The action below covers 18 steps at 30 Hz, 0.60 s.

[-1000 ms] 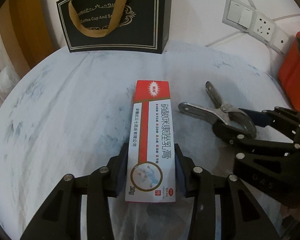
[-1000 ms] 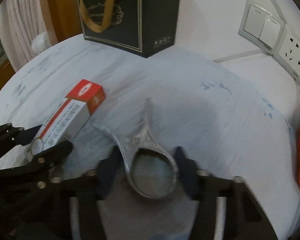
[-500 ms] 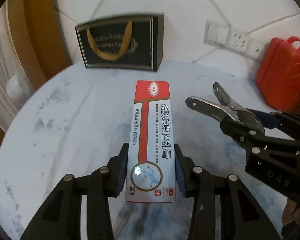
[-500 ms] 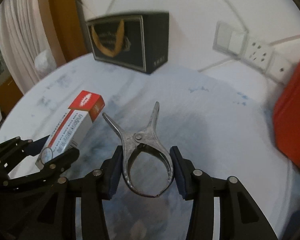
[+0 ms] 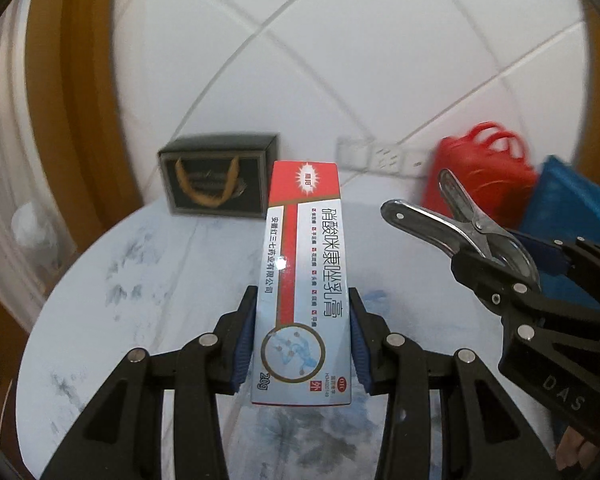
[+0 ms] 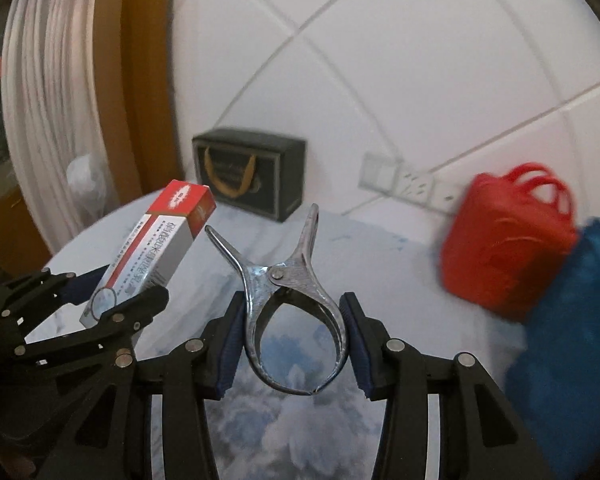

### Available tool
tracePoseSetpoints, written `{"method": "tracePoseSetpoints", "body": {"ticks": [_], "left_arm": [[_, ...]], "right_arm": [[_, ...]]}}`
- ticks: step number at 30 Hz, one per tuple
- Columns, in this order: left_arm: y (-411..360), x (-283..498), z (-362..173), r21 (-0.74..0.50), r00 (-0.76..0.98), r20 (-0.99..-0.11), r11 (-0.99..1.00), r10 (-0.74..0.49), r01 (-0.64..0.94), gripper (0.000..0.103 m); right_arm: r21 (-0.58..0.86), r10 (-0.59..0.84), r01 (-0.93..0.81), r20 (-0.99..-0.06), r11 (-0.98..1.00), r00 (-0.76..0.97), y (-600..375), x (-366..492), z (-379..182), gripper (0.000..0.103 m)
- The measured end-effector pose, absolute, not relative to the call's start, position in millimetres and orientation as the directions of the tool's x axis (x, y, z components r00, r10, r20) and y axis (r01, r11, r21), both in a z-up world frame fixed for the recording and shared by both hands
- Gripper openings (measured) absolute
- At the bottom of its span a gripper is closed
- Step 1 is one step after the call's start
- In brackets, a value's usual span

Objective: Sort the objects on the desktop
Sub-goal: 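Carry the ointment box and clip over the crate and release both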

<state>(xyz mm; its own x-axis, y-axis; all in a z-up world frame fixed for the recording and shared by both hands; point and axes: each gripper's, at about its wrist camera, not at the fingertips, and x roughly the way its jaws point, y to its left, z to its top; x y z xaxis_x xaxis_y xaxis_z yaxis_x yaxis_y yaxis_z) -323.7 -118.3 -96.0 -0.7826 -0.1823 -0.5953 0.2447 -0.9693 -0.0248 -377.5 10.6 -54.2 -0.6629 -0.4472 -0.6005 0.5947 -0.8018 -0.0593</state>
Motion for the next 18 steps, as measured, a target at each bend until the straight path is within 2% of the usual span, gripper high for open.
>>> {"method": "tracePoseSetpoints", "body": {"ticks": [8,18], "left_arm": [[-47.9,-291.3,-41.7,-0.014,-0.854,-0.521,-1.0,-0.002,0.011,0.041],[121.6,-239.4,12.4,-0.005,-0.88,-0.411,-0.966,0.237,-0.258,0.041]], "right_arm": [[-0.077,-0.284,0.37,-0.505,-0.926,-0.815,92.9,-300.1,11.8,0.045],[-0.073,-0.092,0.129,-0.381,-0.989,-0.92,264.4,-204.5,70.1,0.045]]}}
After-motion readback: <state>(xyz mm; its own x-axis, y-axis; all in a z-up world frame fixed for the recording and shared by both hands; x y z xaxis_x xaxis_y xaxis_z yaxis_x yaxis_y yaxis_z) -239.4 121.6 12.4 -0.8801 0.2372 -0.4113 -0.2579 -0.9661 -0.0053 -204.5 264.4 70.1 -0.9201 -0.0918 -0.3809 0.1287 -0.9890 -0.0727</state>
